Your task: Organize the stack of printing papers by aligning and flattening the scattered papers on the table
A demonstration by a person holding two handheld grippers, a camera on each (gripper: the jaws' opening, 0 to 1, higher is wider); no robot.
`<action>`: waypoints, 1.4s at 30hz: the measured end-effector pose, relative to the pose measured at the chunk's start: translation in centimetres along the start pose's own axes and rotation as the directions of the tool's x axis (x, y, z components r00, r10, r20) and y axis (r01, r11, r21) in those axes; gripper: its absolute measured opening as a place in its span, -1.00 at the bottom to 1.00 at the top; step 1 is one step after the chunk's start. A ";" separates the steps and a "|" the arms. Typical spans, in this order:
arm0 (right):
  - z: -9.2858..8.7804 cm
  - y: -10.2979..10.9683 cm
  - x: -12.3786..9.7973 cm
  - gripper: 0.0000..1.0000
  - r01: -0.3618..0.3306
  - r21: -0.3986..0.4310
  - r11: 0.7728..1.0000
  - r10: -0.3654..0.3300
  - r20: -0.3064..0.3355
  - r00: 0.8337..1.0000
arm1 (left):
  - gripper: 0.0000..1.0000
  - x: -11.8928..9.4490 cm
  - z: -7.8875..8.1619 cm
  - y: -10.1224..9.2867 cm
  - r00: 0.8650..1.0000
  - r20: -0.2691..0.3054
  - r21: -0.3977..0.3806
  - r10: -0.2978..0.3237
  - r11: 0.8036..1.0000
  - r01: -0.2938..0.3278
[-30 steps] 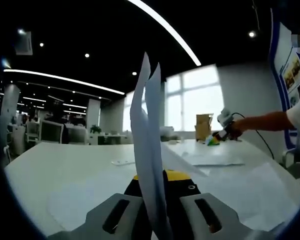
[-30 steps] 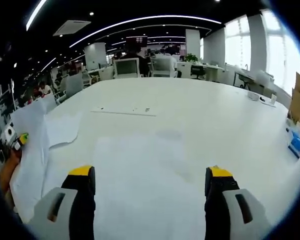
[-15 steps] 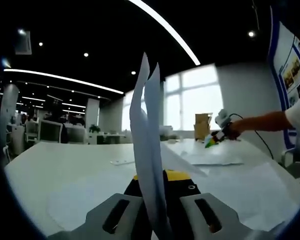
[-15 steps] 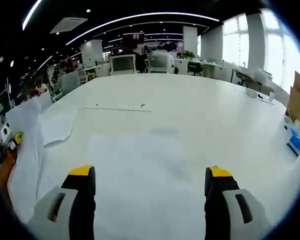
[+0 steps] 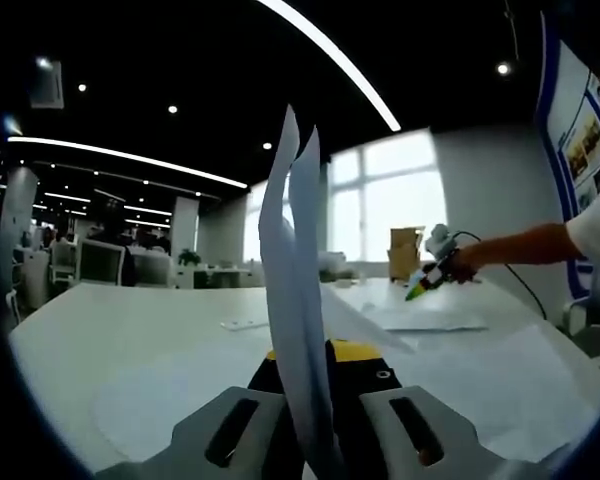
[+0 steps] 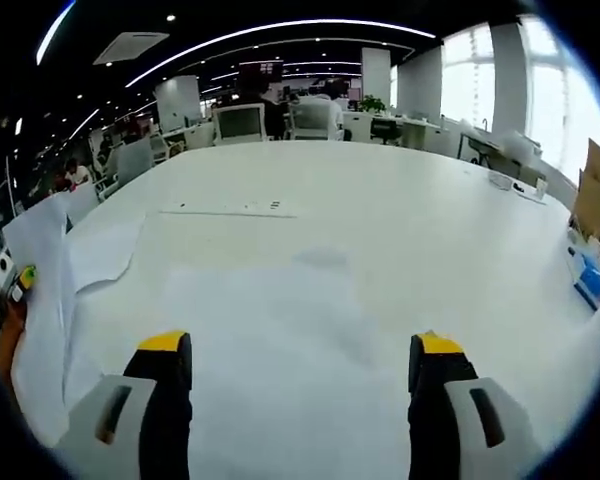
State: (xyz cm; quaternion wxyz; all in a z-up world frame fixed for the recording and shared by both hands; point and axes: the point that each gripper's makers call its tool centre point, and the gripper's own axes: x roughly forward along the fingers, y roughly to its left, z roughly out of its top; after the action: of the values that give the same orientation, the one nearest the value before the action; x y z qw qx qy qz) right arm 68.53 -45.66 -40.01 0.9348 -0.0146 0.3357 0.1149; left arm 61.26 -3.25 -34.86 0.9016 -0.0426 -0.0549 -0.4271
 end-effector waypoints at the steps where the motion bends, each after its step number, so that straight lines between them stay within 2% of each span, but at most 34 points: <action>1: 0.1 -0.1 0.1 0.69 -0.001 0.000 1.000 0.001 -0.001 1.000 | -0.86 0.0 0.0 0.0 1.000 0.000 0.000 0.001 1.000 -0.001; 11: 0.8 -0.7 1.4 0.66 0.019 -0.004 1.000 -0.019 0.008 1.000 | -0.86 0.1 0.1 0.3 1.000 -0.001 -0.004 0.000 1.000 0.000; 22: 0.3 -1.0 3.2 0.66 0.022 -0.037 0.999 -0.024 -0.046 0.999 | -0.86 0.2 0.0 0.5 1.000 -0.002 -0.004 0.000 1.000 0.000; 40: -1.9 -2.5 5.1 0.68 0.053 -0.040 0.998 -0.058 -0.118 0.991 | -0.86 0.2 -0.2 0.3 1.000 0.000 -0.008 -0.002 1.000 0.002; 42: -2.0 -2.3 5.1 0.68 0.049 -0.016 0.999 -0.051 -0.117 0.992 | -0.86 0.2 -0.3 0.3 1.000 -0.001 -0.007 -0.001 1.000 0.001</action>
State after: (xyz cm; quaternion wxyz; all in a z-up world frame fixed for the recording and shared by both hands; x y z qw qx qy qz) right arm 71.60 -47.11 -44.91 0.9158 -0.0360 0.3890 0.0927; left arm 61.63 -3.25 -35.10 0.9013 -0.0453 -0.0530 -0.4276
